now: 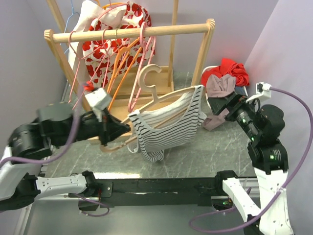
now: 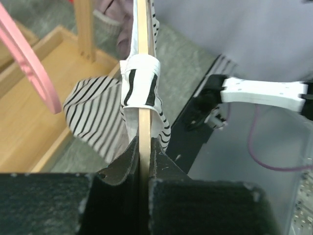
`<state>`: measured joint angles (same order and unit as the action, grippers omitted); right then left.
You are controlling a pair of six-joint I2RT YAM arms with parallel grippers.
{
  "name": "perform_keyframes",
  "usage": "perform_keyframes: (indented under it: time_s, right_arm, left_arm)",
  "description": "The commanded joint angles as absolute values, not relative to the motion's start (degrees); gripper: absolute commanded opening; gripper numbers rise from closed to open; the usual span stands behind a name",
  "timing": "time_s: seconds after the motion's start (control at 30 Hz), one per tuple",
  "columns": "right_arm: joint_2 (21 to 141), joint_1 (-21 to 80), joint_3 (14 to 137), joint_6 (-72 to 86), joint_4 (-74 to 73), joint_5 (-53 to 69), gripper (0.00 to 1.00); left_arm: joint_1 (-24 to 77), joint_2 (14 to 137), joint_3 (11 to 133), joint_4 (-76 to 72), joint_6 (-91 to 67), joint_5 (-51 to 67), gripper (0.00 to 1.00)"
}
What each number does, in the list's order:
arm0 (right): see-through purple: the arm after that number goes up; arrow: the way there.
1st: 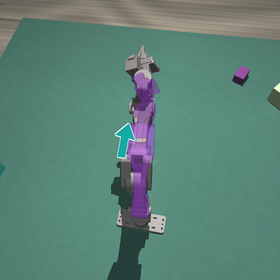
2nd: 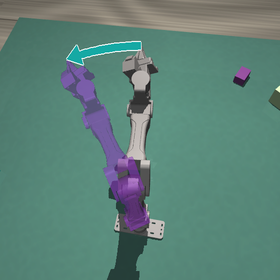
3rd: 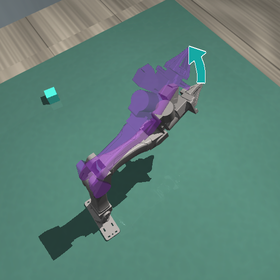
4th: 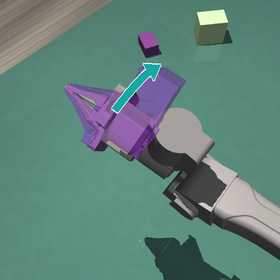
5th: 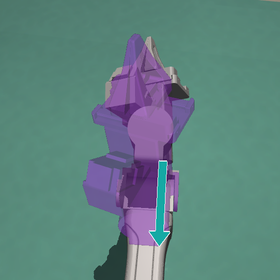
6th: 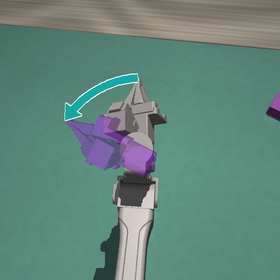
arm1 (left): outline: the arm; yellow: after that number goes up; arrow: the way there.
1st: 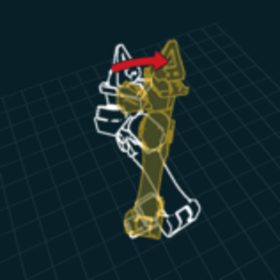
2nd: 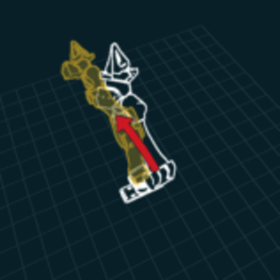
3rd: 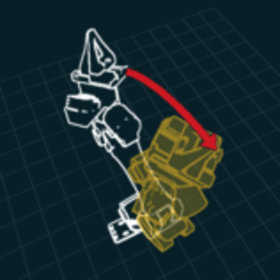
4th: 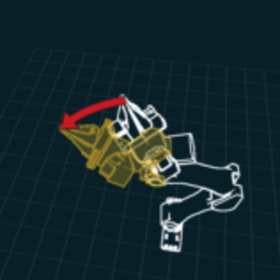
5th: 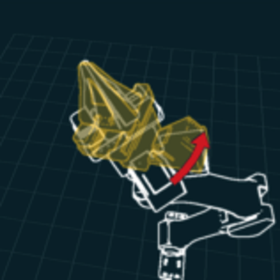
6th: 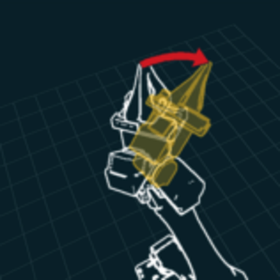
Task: Remove the tank top from the hanger
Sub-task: Pick up the hanger from the clothesline, then remove the tank top from the hanger.
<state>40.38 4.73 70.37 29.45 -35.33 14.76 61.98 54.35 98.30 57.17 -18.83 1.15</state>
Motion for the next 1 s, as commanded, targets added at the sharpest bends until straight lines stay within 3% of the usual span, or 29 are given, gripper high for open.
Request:
perform_keyframes:
  time_s: [0.0, 0.33, 0.5, 0.87, 0.93, 0.97]
  right_arm:
    - [38.1, 5.2, 72.1, 27.8, -37.6, 19.5, 1.0]
    - [41.1, 5.6, 67.7, 27.2, -36.2, 21.0, 0.99]
    - [43.3, 7.1, 65.2, 27.9, -34.3, 19.5, 0.91]
    - [51.9, 12.0, 66.6, 28.7, -27.3, 14.2, 0.88]
    - [53.4, 12.0, 66.7, 28.7, -27.2, 12.9, 0.55]
    - [53.5, 12.2, 66.7, 28.4, -26.9, 11.9, 0.46]
  left_arm:
    - [62.0, 58.0, 95.2, 53.2, -19.9, -5.7, 0.01]
    - [62.0, 61.1, 95.4, 49.0, -18.1, -4.4, 0.01]
    - [62.1, 62.5, 96.9, 49.1, -17.2, -2.4, 0.01]
    - [62.0, 63.9, 97.4, 47.5, -18.4, -0.5, 0.01]
    - [62.1, 63.8, 97.6, 47.0, -18.5, 0.5, 0.01]
    - [62.1, 63.9, 97.8, 47.4, -18.4, 0.4, 0.01]
